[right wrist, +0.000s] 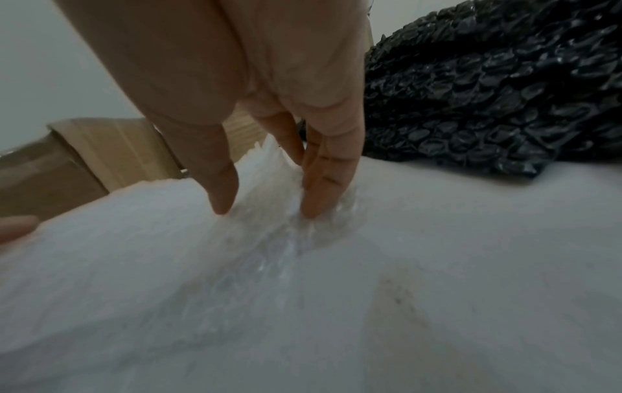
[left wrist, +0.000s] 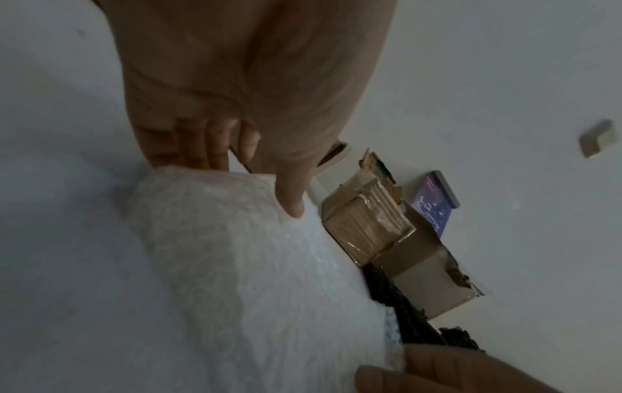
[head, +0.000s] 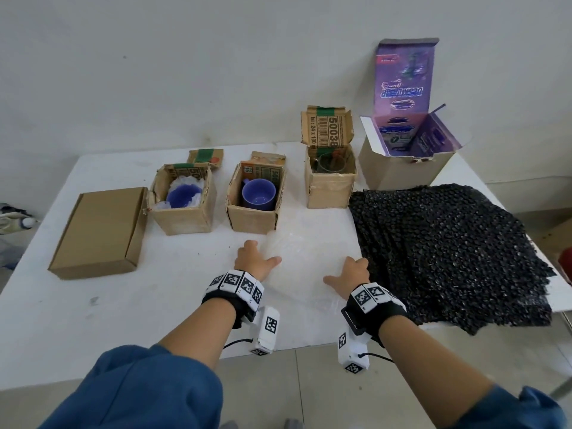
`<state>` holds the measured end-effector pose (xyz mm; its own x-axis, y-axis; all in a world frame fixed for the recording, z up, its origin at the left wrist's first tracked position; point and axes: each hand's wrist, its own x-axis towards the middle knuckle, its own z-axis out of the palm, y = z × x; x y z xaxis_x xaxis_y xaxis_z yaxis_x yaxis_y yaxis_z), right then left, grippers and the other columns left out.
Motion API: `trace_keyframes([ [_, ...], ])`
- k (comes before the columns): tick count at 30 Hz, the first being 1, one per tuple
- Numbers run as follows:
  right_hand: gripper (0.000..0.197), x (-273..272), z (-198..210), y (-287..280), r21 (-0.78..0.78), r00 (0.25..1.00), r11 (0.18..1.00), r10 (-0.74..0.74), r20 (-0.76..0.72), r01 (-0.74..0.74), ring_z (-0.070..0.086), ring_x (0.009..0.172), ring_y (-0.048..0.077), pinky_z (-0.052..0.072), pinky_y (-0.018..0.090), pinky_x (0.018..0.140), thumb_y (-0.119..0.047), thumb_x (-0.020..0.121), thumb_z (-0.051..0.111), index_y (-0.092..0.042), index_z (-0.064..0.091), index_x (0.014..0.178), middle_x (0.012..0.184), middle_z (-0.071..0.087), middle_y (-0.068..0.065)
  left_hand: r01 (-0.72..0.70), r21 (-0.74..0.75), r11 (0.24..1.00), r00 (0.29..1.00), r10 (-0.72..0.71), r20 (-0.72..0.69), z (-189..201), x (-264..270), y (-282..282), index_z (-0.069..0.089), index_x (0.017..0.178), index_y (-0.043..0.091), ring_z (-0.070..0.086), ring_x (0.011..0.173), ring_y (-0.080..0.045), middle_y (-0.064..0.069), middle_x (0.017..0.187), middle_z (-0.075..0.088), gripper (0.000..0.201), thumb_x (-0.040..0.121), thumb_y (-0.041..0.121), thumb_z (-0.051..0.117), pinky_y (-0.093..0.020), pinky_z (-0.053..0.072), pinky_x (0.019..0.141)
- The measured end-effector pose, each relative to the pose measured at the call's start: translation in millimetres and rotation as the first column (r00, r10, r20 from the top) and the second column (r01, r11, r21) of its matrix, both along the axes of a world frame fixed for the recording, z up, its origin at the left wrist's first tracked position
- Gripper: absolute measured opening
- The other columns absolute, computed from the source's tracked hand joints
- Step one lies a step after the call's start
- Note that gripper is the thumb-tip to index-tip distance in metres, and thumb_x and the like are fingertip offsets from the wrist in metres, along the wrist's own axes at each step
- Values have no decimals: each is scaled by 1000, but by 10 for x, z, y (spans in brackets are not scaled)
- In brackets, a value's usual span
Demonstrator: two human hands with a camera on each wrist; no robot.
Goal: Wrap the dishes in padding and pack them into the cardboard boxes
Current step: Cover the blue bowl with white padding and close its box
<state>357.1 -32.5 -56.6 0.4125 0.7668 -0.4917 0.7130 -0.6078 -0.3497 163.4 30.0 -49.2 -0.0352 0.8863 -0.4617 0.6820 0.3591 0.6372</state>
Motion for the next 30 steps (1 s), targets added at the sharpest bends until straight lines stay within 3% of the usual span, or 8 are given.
trace_keyframes([
  [2,58,6,-10,13,-7,1000,1000,15,20,-15,46,115,34,45,35,92,-36,84,66,-1,42,123,131,30,17,8,-40,999,998,-5,67,-68,-17,2,36,137,5,50,122,-30,-14,135,48,75,78,32,74,-36,39,102],
  [6,62,76,-11,37,36,998,999,-12,-65,14,47,117,35,44,35,96,-30,84,66,-3,39,133,135,32,18,36,-74,997,966,-16,259,-24,-68,23,61,103,7,63,103,-29,-13,113,66,32,77,18,76,-38,50,92],
  [12,81,-10,206,95,299,946,935,-94,-310,191,34,133,33,34,45,110,-33,84,68,-7,20,144,146,24,19,138,-90,986,799,-57,599,471,-155,-59,59,105,19,62,108,-27,-12,117,65,20,88,11,63,-45,47,99],
  [17,66,-389,681,176,542,873,806,67,-484,239,34,132,24,33,37,109,-38,88,60,-11,27,139,143,29,11,77,-3,997,702,-52,711,997,-409,-85,56,112,19,63,102,-21,-5,109,67,25,90,11,59,-35,52,88],
  [21,75,-691,985,373,489,701,848,223,-677,203,26,141,20,25,33,112,-50,90,50,-18,13,146,152,24,6,34,34,999,650,-48,758,1231,-746,50,54,122,16,62,110,-27,-10,119,65,36,87,12,62,-45,50,95],
  [25,82,-1039,1152,675,455,575,865,266,-774,212,41,129,18,33,49,112,-66,79,53,-33,13,142,149,28,0,7,91,996,594,-77,801,1413,-1082,252,59,115,13,65,102,-22,-4,105,71,35,81,9,63,-38,53,88],
  [27,80,-1236,1196,881,409,494,870,237,-836,275,48,123,17,44,46,104,-58,78,61,-27,20,140,144,36,3,-35,119,992,576,-77,814,1465,-1262,400,61,107,15,65,99,-21,-2,100,72,30,79,5,68,-43,51,91],
  [30,54,-1536,1266,1153,304,376,887,165,-912,348,57,109,19,57,40,79,-41,89,58,-25,28,131,127,49,2,-74,98,992,594,-35,804,1490,-1529,660,53,122,5,61,108,-28,-11,111,66,47,78,8,70,-44,50,93],
])
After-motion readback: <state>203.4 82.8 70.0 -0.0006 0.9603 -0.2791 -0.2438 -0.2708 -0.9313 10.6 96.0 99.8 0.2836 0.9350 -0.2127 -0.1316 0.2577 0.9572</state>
